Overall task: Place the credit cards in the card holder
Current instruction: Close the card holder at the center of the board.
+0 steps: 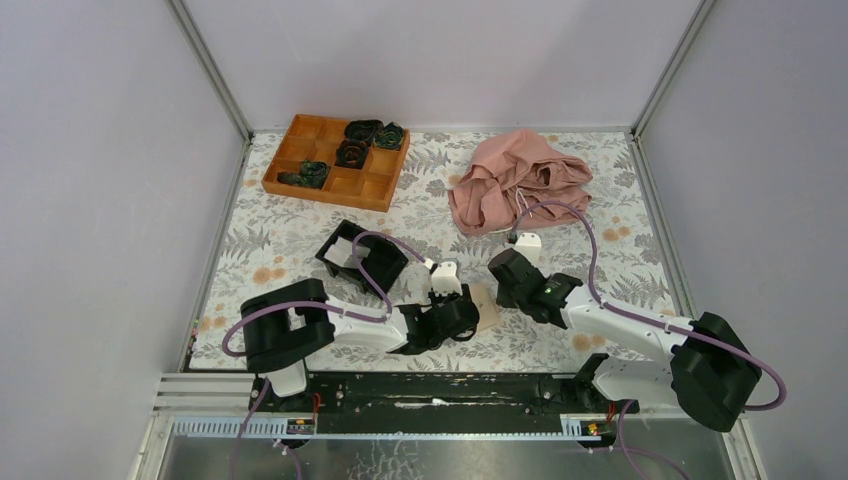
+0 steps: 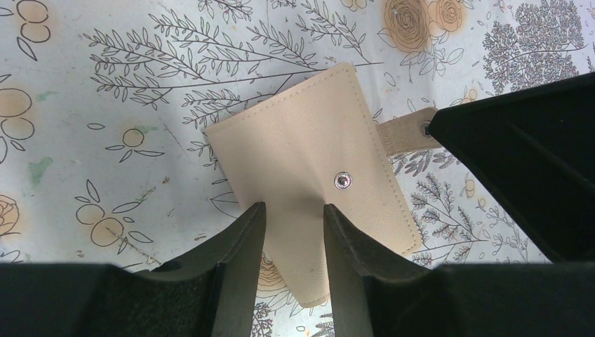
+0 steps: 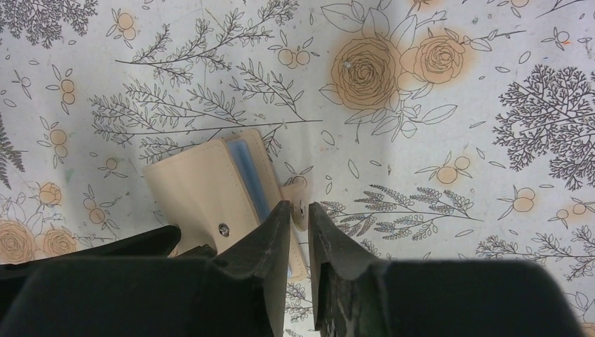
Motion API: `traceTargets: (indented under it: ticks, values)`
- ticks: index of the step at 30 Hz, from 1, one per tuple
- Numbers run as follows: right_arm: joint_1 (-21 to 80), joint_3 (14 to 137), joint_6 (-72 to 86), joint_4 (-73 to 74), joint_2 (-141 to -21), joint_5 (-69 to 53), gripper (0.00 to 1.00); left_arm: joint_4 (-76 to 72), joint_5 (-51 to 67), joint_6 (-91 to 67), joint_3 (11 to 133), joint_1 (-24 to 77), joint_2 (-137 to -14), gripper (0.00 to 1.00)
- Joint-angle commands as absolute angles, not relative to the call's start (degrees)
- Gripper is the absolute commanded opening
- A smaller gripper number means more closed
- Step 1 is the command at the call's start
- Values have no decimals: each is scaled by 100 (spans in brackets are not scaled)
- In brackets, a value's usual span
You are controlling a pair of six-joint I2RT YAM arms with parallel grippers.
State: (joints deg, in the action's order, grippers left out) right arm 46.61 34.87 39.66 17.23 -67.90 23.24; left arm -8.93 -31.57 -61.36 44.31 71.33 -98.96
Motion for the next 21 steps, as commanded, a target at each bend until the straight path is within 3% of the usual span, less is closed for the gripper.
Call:
traceTargets:
  ticks: [1, 7, 13, 21]
  values:
    - [4716, 3551, 3894, 1573, -6807, 2335, 21, -255, -3146, -6073, 4378, 7205, -10080, 44]
    - [4713, 3525, 3874, 1567, -6814, 2283, 14, -264, -3119, -6067, 4398, 7206, -10131, 44]
    - [4722, 3565, 3752, 1558, -6773, 2056, 0, -261, -3087, -6032, 4457, 7205, -10203, 44]
    - [4834, 3781, 3608, 1693, -6726, 1934, 0, -452, -3044, -5873, 4482, 7192, -10255, 44]
